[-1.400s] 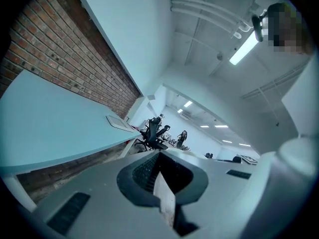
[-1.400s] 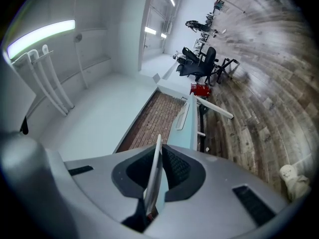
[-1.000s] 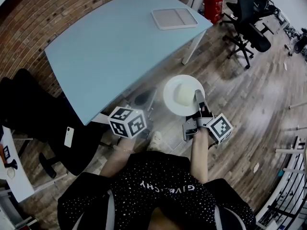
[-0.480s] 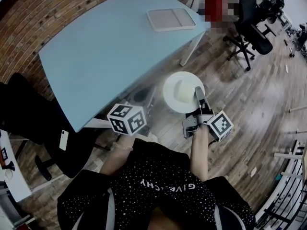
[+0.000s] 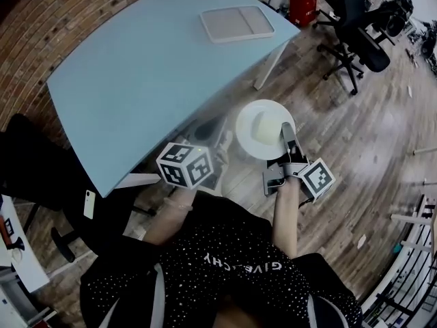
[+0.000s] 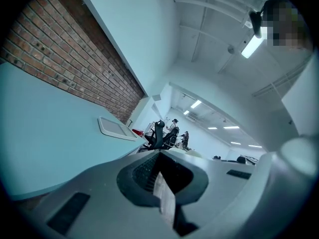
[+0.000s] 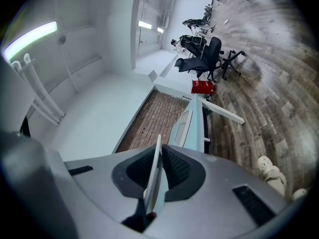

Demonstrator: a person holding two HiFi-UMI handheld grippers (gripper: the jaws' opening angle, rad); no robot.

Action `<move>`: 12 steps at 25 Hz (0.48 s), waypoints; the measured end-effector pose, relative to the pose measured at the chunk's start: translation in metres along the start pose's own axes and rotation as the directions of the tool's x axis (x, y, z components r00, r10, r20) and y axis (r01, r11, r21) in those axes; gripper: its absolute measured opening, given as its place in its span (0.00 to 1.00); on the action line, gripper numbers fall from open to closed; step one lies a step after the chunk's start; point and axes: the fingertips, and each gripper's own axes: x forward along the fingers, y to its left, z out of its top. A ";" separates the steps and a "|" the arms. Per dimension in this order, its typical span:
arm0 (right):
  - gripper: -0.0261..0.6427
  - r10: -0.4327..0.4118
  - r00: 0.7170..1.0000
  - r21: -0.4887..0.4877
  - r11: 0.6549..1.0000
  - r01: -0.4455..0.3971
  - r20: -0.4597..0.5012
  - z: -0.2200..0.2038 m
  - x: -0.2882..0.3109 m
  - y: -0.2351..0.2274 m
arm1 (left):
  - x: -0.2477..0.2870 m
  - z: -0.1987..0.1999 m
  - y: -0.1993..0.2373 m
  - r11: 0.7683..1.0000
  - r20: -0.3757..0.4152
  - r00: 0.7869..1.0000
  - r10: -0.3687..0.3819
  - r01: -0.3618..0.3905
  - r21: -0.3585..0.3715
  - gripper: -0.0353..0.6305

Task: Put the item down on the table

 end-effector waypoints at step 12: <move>0.08 -0.018 1.000 0.029 0.999 0.019 -0.026 0.081 0.147 -0.041 | 0.158 0.053 0.058 1.000 -0.016 1.000 0.024 -0.023 0.012 0.07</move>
